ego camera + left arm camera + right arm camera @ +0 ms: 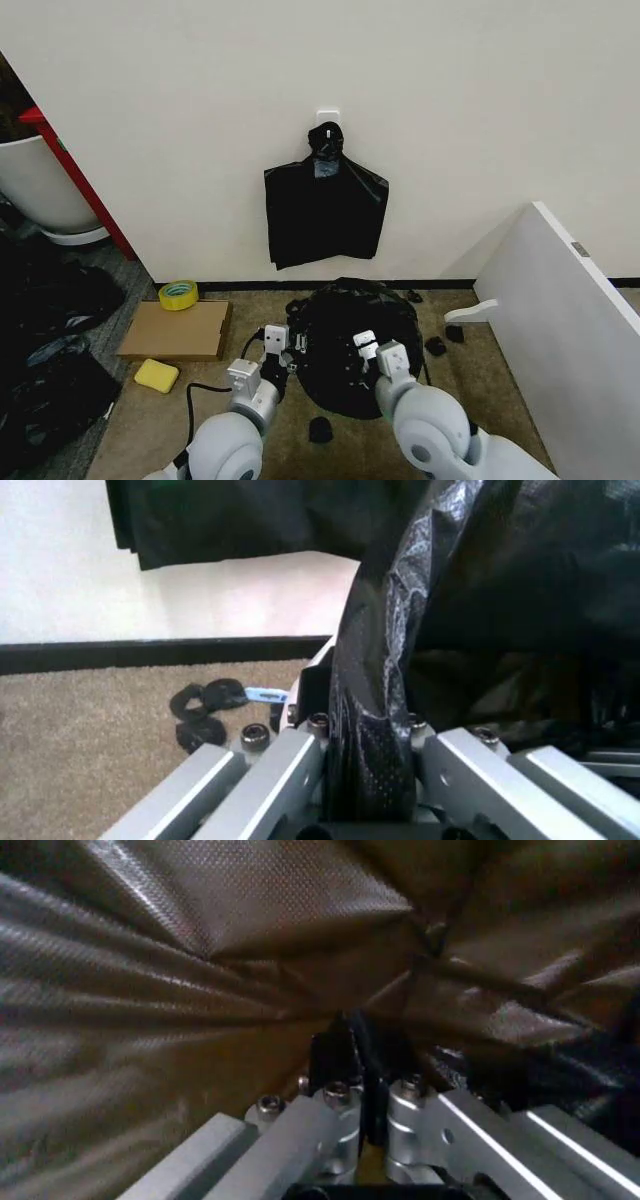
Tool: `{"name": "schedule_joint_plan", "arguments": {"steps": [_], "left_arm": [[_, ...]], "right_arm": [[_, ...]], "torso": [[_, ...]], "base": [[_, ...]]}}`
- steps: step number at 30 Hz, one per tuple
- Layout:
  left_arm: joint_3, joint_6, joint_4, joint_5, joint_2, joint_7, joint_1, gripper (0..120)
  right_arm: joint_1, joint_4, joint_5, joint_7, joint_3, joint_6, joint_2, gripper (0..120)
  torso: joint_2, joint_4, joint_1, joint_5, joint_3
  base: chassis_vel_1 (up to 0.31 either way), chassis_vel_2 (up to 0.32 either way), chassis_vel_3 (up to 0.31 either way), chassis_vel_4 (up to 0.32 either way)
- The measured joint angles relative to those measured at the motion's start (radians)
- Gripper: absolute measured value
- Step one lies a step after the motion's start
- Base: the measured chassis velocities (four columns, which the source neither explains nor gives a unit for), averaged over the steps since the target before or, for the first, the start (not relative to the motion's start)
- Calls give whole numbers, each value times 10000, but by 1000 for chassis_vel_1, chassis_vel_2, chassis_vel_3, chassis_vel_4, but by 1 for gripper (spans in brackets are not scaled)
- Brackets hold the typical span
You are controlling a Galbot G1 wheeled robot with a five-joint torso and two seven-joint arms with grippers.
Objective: Place the garbage bag over the trash bin.
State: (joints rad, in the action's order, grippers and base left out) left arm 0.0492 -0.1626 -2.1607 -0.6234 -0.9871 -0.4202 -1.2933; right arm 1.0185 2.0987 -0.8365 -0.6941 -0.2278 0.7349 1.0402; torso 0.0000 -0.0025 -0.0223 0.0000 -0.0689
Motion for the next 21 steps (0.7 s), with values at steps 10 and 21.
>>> {"name": "schedule_joint_plan", "arguments": {"steps": [10, 21], "left_arm": [[-224, 2, 29, -8, -28, -2, -203, 0], [-229, -4, -88, -298, 15, -57, -243, 0]], "right_arm": [[-274, 17, 436, 273, -255, -125, 23, 0], [141, 541, 1028, 276, 84, -34, -881, 0]], "torso": [[0, 1, 0, 0, 0], [0, -1, 0, 1, 1]], "base": [[0, 0, 0, 0], [0, 0, 0, 0]]}}
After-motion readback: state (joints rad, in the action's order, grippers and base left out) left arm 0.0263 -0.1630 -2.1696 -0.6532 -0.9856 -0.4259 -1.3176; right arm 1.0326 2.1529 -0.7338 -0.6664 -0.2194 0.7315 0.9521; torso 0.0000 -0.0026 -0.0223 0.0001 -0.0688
